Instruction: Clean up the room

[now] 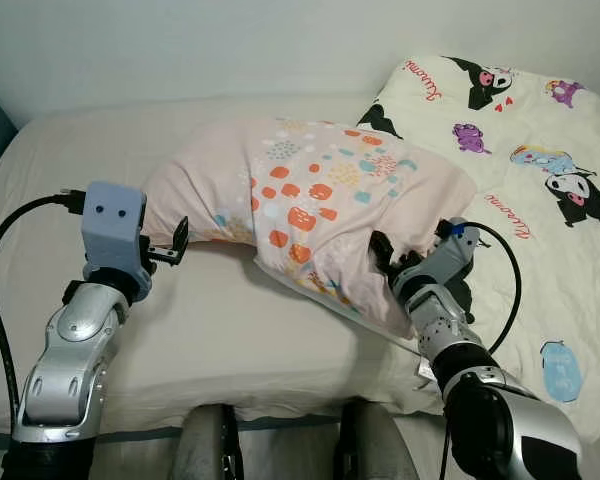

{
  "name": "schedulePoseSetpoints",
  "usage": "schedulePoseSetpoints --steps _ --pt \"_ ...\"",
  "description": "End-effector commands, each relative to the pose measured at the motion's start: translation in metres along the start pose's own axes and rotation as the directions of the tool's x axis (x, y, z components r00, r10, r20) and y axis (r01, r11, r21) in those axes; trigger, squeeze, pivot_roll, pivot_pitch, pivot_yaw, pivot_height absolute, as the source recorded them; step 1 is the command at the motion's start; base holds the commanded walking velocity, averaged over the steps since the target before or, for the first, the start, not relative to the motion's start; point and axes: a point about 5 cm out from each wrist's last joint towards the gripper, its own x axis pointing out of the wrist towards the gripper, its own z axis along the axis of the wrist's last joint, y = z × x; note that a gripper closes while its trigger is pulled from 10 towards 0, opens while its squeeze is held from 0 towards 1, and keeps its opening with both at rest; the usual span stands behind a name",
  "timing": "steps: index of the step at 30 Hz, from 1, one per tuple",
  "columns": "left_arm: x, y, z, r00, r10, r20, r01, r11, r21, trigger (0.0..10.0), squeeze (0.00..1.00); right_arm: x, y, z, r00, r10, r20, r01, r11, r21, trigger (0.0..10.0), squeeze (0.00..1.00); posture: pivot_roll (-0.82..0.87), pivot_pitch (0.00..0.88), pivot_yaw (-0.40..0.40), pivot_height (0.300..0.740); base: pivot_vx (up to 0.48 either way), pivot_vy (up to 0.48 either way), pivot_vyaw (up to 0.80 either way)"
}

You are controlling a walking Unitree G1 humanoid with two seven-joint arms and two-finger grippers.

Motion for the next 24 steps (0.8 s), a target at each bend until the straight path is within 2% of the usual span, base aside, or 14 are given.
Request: schedulePoseSetpoints --steps 1,2,7,14,24 --pt "-0.001 0.001 -0.002 1.000 -0.010 -0.002 0.010 1.000 0.025 10.0 0.00 0.002 0.013 -0.016 0.996 0.047 -0.082 -0.045 0.999 0.028 9.8 0.00 0.14 0.329 0.008 0.627 0.000 0.000 0.00" --pt "0.000 0.000 -0.002 1.000 -0.011 -0.002 0.011 1.000 0.025 10.0 0.00 0.003 0.018 -0.017 0.993 0.066 -0.095 -0.062 0.997 0.046 0.0 0.00 0.14 0.327 0.008 0.627 0.000 0.000 0.00" --pt "-0.001 0.000 -0.002 1.000 -0.011 -0.002 0.011 1.000 0.023 10.0 0.00 0.003 0.019 -0.020 0.992 0.062 -0.114 -0.059 0.998 0.027 0.0 0.00 0.14 0.315 0.004 0.627 0.000 0.000 0.00" --pt "-0.001 0.002 -0.002 1.000 -0.003 -0.003 0.003 1.000 0.024 10.0 0.00 -0.001 0.011 -0.025 0.992 0.028 -0.122 -0.026 1.000 0.013 0.0 0.00 0.14 0.310 0.003 0.627 0.000 0.000 0.00" --pt "0.001 0.002 -0.004 1.000 -0.004 -0.004 0.004 1.000 0.022 10.0 0.00 -0.002 0.002 -0.019 0.994 -0.006 -0.106 0.006 1.000 0.002 0.0 0.00 0.13 0.295 0.004 0.627 0.000 0.000 0.00"
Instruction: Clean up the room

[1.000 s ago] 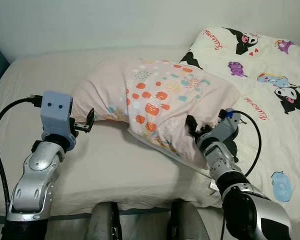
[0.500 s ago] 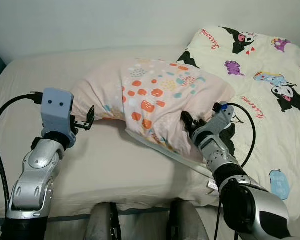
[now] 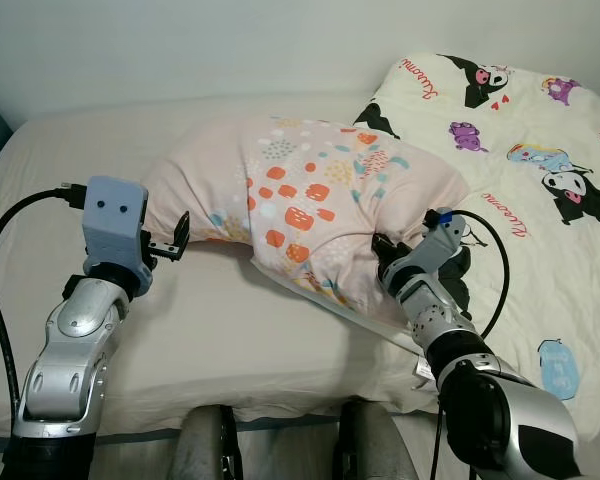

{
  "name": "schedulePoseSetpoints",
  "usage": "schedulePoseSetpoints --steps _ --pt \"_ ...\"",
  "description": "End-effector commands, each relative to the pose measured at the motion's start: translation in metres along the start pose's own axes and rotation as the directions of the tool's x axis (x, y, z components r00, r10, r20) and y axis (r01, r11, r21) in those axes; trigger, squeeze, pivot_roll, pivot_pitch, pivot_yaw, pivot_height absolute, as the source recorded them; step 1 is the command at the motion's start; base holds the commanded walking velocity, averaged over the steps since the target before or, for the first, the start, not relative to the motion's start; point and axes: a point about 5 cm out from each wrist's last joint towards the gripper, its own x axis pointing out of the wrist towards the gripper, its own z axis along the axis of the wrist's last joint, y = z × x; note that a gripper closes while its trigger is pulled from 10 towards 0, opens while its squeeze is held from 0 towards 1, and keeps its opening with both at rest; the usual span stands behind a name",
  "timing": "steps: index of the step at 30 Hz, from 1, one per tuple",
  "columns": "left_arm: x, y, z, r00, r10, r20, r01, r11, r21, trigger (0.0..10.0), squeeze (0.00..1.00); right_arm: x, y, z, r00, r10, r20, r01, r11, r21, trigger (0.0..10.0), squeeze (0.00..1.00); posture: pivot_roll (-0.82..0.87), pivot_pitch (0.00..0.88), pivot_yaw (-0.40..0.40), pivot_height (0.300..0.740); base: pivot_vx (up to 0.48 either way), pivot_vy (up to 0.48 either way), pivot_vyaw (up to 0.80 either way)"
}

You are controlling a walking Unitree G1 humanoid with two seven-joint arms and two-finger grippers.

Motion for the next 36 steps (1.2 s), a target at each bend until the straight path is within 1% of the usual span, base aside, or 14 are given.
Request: schedulePoseSetpoints --steps 1,5,8,11,13,15,17,20,21,23,26,30,33,36 --pt "-0.001 0.002 -0.005 1.000 0.001 -0.015 -0.001 1.000 0.014 10.0 0.00 -0.004 -0.005 -0.021 0.997 -0.016 -0.080 0.017 1.000 0.005 0.0 0.00 0.13 0.295 0.004 0.627 0.000 0.000 0.00" --pt "0.001 -0.001 -0.020 0.994 0.007 -0.108 -0.011 0.999 -0.036 10.0 0.00 0.000 0.007 -0.004 0.989 0.133 -0.061 -0.132 0.991 0.028 0.0 0.00 0.10 0.250 -0.018 0.627 0.000 0.000 0.00" --pt "0.000 -0.004 -0.039 0.976 0.017 -0.217 -0.050 0.988 -0.144 10.0 0.00 -0.001 0.018 0.028 0.929 0.368 -0.023 -0.367 0.929 0.051 0.0 0.00 0.07 0.218 -0.029 0.627 0.000 0.000 0.00" --pt "-0.002 -0.009 -0.056 0.952 -0.007 -0.304 -0.062 0.974 -0.216 10.0 0.00 -0.011 0.018 0.047 0.873 0.486 -0.036 -0.485 0.874 0.022 0.0 0.00 0.05 0.210 -0.027 0.627 0.000 0.000 0.00" --pt "-0.002 -0.009 -0.056 0.952 -0.007 -0.304 -0.062 0.974 -0.216 10.0 0.00 -0.011 0.018 0.047 0.873 0.486 -0.036 -0.485 0.874 0.022 0.0 0.00 0.05 0.210 -0.027 0.627 0.000 0.000 0.00" --pt "-0.006 -0.022 -0.081 0.910 -0.059 -0.410 -0.066 0.956 -0.286 10.0 0.00 -0.042 0.016 0.066 0.780 0.621 -0.081 -0.624 0.782 -0.011 0.0 0.00 0.02 0.208 -0.005 0.627 0.000 0.000 0.00" --pt "-0.006 -0.022 -0.081 0.910 -0.059 -0.410 -0.066 0.956 -0.286 10.0 0.00 -0.042 0.016 0.066 0.780 0.621 -0.081 -0.624 0.782 -0.011 0.0 0.00 0.02 0.208 -0.005 0.627 0.000 0.000 0.00" --pt "-0.005 -0.039 -0.100 0.864 -0.127 -0.487 -0.097 0.907 -0.409 10.0 0.00 -0.091 0.012 0.071 0.677 0.714 -0.176 -0.728 0.686 -0.018 0.0 0.00 0.01 0.212 0.006 0.627 0.000 0.000 0.00" --pt "-0.005 -0.039 -0.100 0.864 -0.127 -0.487 -0.097 0.907 -0.409 10.0 0.00 -0.091 0.012 0.071 0.677 0.714 -0.176 -0.728 0.686 -0.018 0.0 0.00 0.01 0.212 0.006 0.627 0.000 0.000 0.00" --pt "-0.002 -0.051 -0.109 0.841 -0.176 -0.511 -0.124 0.857 -0.500 10.0 0.00 -0.117 0.015 0.079 0.616 0.774 -0.148 -0.778 0.627 0.041 0.0 0.00 0.01 0.220 0.014 0.627 0.000 0.000 0.00" --pt "-0.001 -0.053 -0.111 0.835 -0.184 -0.519 -0.134 0.846 -0.516 10.0 0.00 -0.124 0.017 0.081 0.597 0.791 -0.136 -0.792 0.608 0.058 0.0 0.00 0.01 0.220 0.014 0.627 0.000 0.000 0.00" --pt "0.000 -0.066 -0.116 0.812 -0.235 -0.535 -0.166 0.785 -0.597 10.0 0.00 -0.144 0.012 0.090 0.580 0.808 -0.100 -0.805 0.588 0.086 0.0 0.00 0.01 0.234 0.028 0.627 0.000 0.000 0.00" --pt "0.000 -0.073 -0.122 0.791 -0.268 -0.551 -0.171 0.766 -0.619 10.0 0.00 -0.159 0.003 0.091 0.597 0.790 -0.139 -0.788 0.610 0.087 0.0 0.00 0.01 0.236 0.029 0.627 0.000 0.000 0.00" --pt "0.000 -0.076 -0.128 0.786 -0.256 -0.563 -0.226 0.728 -0.647 10.0 0.00 -0.174 -0.009 0.084 0.610 0.747 -0.264 -0.762 0.645 0.063 0.0 0.00 0.01 0.237 0.024 0.627 0.000 0.000 0.00"
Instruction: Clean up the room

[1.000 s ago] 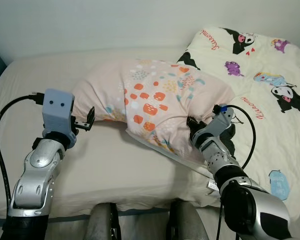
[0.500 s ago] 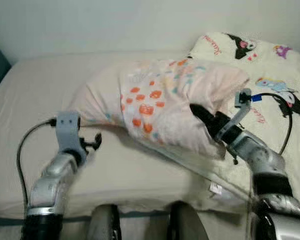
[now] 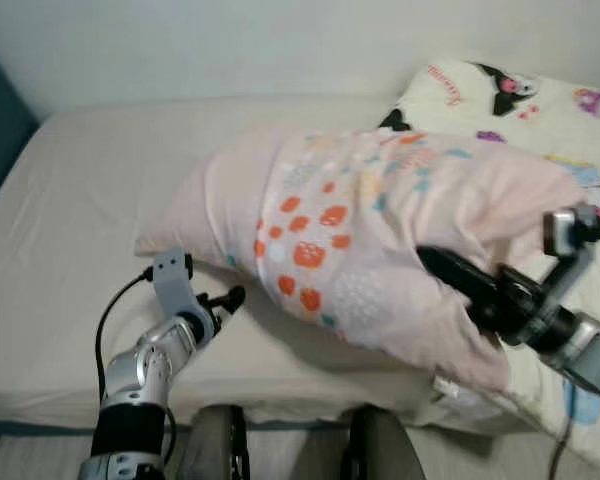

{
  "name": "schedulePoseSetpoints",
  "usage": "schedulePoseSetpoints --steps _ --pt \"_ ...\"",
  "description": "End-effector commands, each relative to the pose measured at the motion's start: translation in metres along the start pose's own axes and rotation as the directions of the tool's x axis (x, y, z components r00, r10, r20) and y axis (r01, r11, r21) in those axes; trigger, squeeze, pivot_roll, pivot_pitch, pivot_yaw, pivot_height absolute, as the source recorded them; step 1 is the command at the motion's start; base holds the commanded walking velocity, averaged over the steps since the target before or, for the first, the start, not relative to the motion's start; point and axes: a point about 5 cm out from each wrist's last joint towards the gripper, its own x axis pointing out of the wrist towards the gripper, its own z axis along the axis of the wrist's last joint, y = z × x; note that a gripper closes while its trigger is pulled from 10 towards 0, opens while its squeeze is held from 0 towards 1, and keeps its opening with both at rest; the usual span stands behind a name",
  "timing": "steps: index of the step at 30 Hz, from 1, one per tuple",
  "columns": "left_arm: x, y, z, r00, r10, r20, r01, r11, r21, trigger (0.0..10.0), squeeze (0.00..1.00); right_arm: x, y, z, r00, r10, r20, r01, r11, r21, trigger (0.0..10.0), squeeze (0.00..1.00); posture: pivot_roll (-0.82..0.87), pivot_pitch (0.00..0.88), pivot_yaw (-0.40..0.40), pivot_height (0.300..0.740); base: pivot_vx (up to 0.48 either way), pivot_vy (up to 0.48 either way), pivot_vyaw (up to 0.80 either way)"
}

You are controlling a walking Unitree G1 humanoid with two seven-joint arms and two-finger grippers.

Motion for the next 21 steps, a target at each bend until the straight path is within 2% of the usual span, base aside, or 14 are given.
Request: schedulePoseSetpoints --steps 1,3,5,7,8,9,10,11,12,13,15,16,19,21 --pt "0.000 0.005 -0.009 1.000 0.019 -0.023 -0.020 0.999 -0.036 10.0 0.00 -0.001 0.010 0.002 0.998 0.058 -0.018 -0.058 0.998 -0.033 0.0 0.00 0.01 0.237 0.024 0.627 0.000 0.000 0.00" --pt "0.002 0.007 -0.008 1.000 0.031 -0.006 -0.031 0.994 -0.109 10.0 0.00 -0.015 0.004 -0.007 0.984 -0.095 -0.153 0.079 0.991 -0.111 0.0 0.00 0.00 0.239 0.029 0.627 0.000 0.000 0.00" --pt "0.003 0.009 0.001 0.999 0.025 0.048 -0.015 0.979 -0.205 10.0 0.00 -0.045 -0.026 -0.012 0.817 -0.494 -0.297 0.396 0.855 -0.334 0.0 0.00 -0.01 0.240 0.034 0.627 0.000 0.000 0.00" --pt "0.002 0.011 0.007 0.997 0.022 0.072 -0.004 0.971 -0.240 10.0 0.00 -0.061 -0.043 -0.004 0.708 -0.657 -0.257 0.539 0.739 -0.404 0.0 0.00 -0.01 0.240 0.032 0.627 0.000 0.000 0.00" --pt "0.001 0.012 0.008 0.996 0.016 0.082 0.003 0.972 -0.233 10.0 0.00 -0.068 -0.050 0.002 0.675 -0.706 -0.217 0.594 0.693 -0.408 0.0 0.00 0.00 0.239 0.031 0.627 0.000 0.000 0.00" --pt "0.001 0.012 0.008 0.996 0.016 0.082 0.003 0.972 -0.233 10.0 0.00 -0.068 -0.050 0.002 0.675 -0.706 -0.217 0.594 0.693 -0.408 0.0 0.00 0.00 0.239 0.031 0.627 0.000 0.000 0.00" --pt "0.000 0.013 0.011 0.996 0.010 0.092 0.011 0.975 -0.221 10.0 0.00 -0.078 -0.061 0.011 0.609 -0.777 -0.159 0.662 0.609 -0.437 0.0 0.00 0.00 0.240 0.026 0.627 0.000 0.000 0.00" --pt "0.000 0.013 0.011 0.996 0.010 0.092 0.011 0.975 -0.221 10.0 0.00 -0.078 -0.061 0.011 0.609 -0.777 -0.159 0.662 0.609 -0.437 0.0 0.00 0.00 0.240 0.026 0.627 0.000 0.000 0.00" --pt "-0.001 0.014 0.013 0.995 0.004 0.103 0.019 0.975 -0.219 10.0 0.00 -0.084 -0.067 0.015 0.574 -0.810 -0.123 0.695 0.561 -0.449 0.0 0.00 0.00 0.240 0.026 0.627 0.000 0.000 0.00" --pt "-0.001 0.014 0.013 0.995 0.004 0.103 0.019 0.975 -0.219 10.0 0.00 -0.084 -0.067 0.015 0.574 -0.810 -0.123 0.695 0.561 -0.449 0.0 0.00 0.00 0.240 0.026 0.627 0.000 0.000 0.00" --pt "-0.002 0.015 0.016 0.993 -0.001 0.118 0.029 0.972 -0.233 10.0 0.00 -0.092 -0.078 0.023 0.515 -0.856 -0.051 0.749 0.478 -0.459 0.0 0.00 0.00 0.239 0.021 0.627 0.000 0.000 0.00" --pt "-0.002 0.015 0.016 0.993 -0.001 0.118 0.029 0.972 -0.233 10.0 0.00 -0.092 -0.078 0.023 0.515 -0.856 -0.051 0.749 0.478 -0.459 0.0 0.00 0.00 0.239 0.021 0.627 0.000 0.000 0.00" --pt "-0.003 0.011 0.012 0.992 -0.061 0.112 0.093 0.945 -0.314 10.0 0.00 -0.110 -0.098 0.029 0.363 -0.929 0.071 0.846 0.296 -0.444 0.0 0.00 0.01 0.240 0.019 0.627 0.000 0.000 0.00" --pt "-0.003 0.011 0.012 0.992 -0.061 0.112 0.093 0.945 -0.314 10.0 0.00 -0.110 -0.098 0.029 0.363 -0.929 0.071 0.846 0.296 -0.444 0.0 0.00 0.01 0.240 0.019 0.627 0.000 0.000 0.00"
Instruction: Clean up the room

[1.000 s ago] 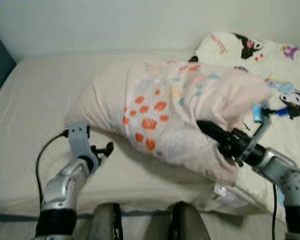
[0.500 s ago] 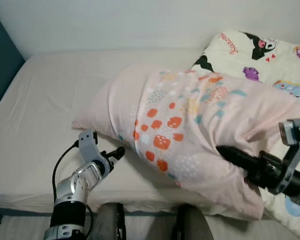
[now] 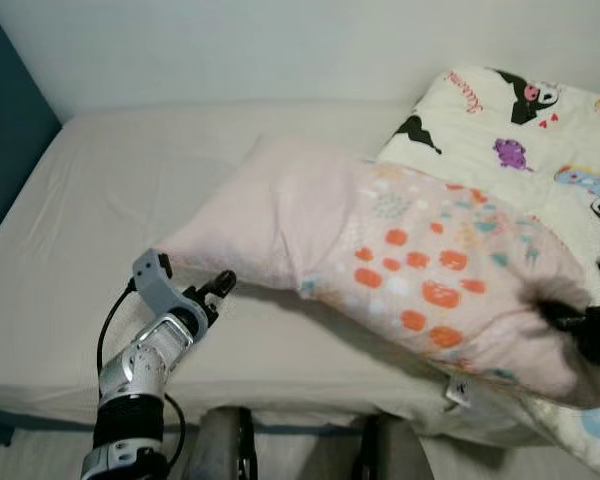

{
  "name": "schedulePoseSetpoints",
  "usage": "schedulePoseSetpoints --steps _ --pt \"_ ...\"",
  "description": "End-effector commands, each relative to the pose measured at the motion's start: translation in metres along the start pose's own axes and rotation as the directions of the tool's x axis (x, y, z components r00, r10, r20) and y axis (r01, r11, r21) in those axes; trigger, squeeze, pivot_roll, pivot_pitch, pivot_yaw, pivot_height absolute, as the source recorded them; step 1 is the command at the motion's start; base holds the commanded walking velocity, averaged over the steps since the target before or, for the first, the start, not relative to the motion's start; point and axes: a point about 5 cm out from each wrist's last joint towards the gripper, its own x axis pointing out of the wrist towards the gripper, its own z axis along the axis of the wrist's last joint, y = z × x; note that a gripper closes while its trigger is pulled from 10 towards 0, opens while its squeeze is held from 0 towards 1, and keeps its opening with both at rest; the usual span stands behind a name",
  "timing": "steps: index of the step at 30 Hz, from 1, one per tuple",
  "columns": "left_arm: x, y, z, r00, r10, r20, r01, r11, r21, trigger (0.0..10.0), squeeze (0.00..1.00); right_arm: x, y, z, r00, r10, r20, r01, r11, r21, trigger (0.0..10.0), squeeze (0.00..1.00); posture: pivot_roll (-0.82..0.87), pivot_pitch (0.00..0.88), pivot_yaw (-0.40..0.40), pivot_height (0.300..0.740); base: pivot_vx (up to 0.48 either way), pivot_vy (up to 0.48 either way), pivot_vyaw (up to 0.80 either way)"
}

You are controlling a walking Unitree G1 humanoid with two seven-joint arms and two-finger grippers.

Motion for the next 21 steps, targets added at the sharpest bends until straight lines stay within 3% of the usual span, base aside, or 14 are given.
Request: schedulePoseSetpoints --steps 1,2,3,4,6,7,10,11,12,16,21 --pt "-0.002 0.004 -0.008 1.000 -0.004 -0.031 0.003 0.999 -0.041 10.0 0.00 -0.002 -0.012 -0.010 0.996 -0.089 -0.017 0.089 0.996 0.001 0.0 0.00 0.01 0.243 0.017 0.627 0.000 0.000 0.00" --pt "-0.003 0.003 -0.007 1.000 -0.024 -0.017 0.022 0.993 -0.119 10.0 0.15 -0.002 -0.015 -0.010 0.994 -0.113 -0.004 0.113 0.993 0.013 0.0 0.00 0.01 0.244 0.016 0.627 0.000 0.000 0.00" --pt "-0.003 0.003 -0.007 1.000 -0.024 -0.017 0.022 0.993 -0.119 10.0 0.15 -0.002 -0.015 -0.010 0.994 -0.113 -0.004 0.113 0.993 0.013 0.0 0.00 0.01 0.244 0.016 0.627 0.000 0.000 0.00" --pt "-0.003 0.002 -0.005 0.998 -0.051 0.019 0.054 0.977 -0.208 10.0 1.00 -0.001 -0.018 -0.010 0.991 -0.133 0.006 0.133 0.991 0.013 0.0 0.00 0.01 0.247 0.014 0.627 0.000 0.000 0.00" --pt "-0.004 0.001 -0.001 0.995 -0.077 0.068 0.094 0.949 -0.300 10.0 1.00 0.000 -0.020 -0.011 0.988 -0.152 0.015 0.152 0.988 0.008 0.0 0.00 0.01 0.247 0.014 0.627 0.000 0.000 0.00" --pt "-0.004 0.001 -0.001 0.995 -0.077 0.068 0.094 0.949 -0.300 10.0 1.00 0.000 -0.020 -0.011 0.988 -0.152 0.015 0.152 0.988 0.008 0.0 0.00 0.01 0.247 0.014 0.627 0.000 0.000 0.00" --pt "-0.008 0.001 0.001 0.981 -0.116 0.152 0.171 0.890 -0.422 10.0 1.00 0.004 -0.021 -0.012 0.988 -0.152 0.026 0.152 0.988 0.018 0.0 0.00 0.00 0.249 0.014 0.627 0.000 0.000 0.00" --pt "-0.008 0.001 0.001 0.981 -0.116 0.152 0.171 0.890 -0.422 10.0 1.00 0.004 -0.021 -0.012 0.988 -0.152 0.026 0.152 0.988 0.018 0.0 0.00 0.00 0.249 0.014 0.627 0.000 0.000 0.00" --pt "-0.013 -0.009 0.002 0.956 -0.200 0.216 0.276 0.862 -0.425 10.0 1.00 0.007 -0.020 -0.013 0.988 -0.149 0.033 0.149 0.989 0.018 0.0 0.00 0.00 0.249 0.014 0.627 0.000 0.000 0.00" --pt "-0.016 -0.021 0.003 0.928 -0.275 0.252 0.360 0.839 -0.407 10.0 1.00 0.010 -0.020 -0.014 0.988 -0.149 0.036 0.148 0.989 0.016 0.0 0.00 0.00 0.249 0.013 0.627 0.000 0.000 0.00" --pt "-0.009 -0.042 0.001 0.917 -0.298 0.264 0.376 0.868 -0.324 10.0 1.00 0.017 -0.013 -0.015 0.990 -0.131 0.045 0.130 0.991 0.013 0.0 0.00 0.01 0.248 0.010 0.627 0.000 0.000 0.00"
